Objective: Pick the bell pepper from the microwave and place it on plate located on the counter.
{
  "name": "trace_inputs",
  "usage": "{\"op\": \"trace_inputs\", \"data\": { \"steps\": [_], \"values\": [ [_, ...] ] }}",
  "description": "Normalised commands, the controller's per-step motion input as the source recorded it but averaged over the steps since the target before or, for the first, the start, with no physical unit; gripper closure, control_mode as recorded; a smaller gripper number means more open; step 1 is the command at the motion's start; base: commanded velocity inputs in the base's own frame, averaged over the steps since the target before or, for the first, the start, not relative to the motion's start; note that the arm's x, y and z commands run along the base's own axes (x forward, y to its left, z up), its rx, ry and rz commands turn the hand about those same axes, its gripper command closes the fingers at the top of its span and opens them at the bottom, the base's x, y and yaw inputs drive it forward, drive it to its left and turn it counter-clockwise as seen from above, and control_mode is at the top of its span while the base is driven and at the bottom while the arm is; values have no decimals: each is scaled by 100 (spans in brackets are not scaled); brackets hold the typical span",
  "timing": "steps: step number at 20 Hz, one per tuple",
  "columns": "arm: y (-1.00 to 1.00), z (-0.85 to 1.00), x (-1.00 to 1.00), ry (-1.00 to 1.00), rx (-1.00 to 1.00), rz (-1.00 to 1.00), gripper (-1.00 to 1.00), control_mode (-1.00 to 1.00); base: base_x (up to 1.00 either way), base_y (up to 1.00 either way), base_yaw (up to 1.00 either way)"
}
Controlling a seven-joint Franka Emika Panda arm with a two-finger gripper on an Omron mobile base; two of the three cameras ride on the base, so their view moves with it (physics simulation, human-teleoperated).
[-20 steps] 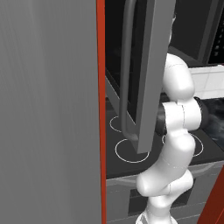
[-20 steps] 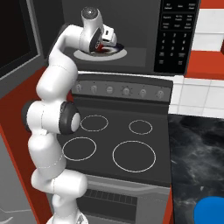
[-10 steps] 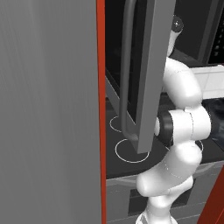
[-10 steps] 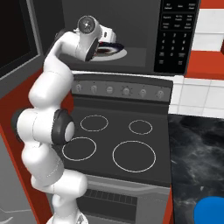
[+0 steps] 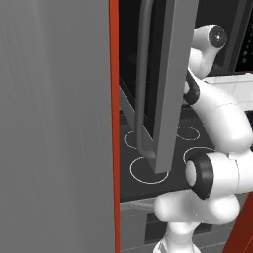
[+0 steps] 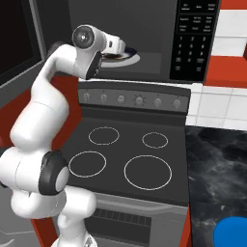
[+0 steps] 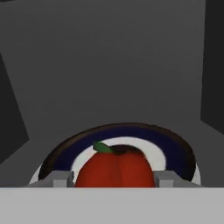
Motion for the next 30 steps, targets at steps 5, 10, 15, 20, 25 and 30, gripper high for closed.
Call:
{"op": "trace_inputs", "data": {
  "steps": [5, 10, 15, 20, 25, 30],
  "values": [
    [0, 23, -100, 3, 0, -8, 100, -100, 0, 0, 0],
    [0, 6, -100, 11, 0, -4, 100, -100, 0, 0, 0],
    [0, 0, -100, 19, 0, 0, 100, -100, 0, 0, 0],
    [0, -9, -100, 18, 0, 0, 100, -100, 0, 0, 0],
    [8, -42, -88, 18, -1, 0, 100, -100, 0, 0, 0],
    [18, -57, -58, 15, -3, 0, 100, -100, 0, 0, 0]
  ]
}}
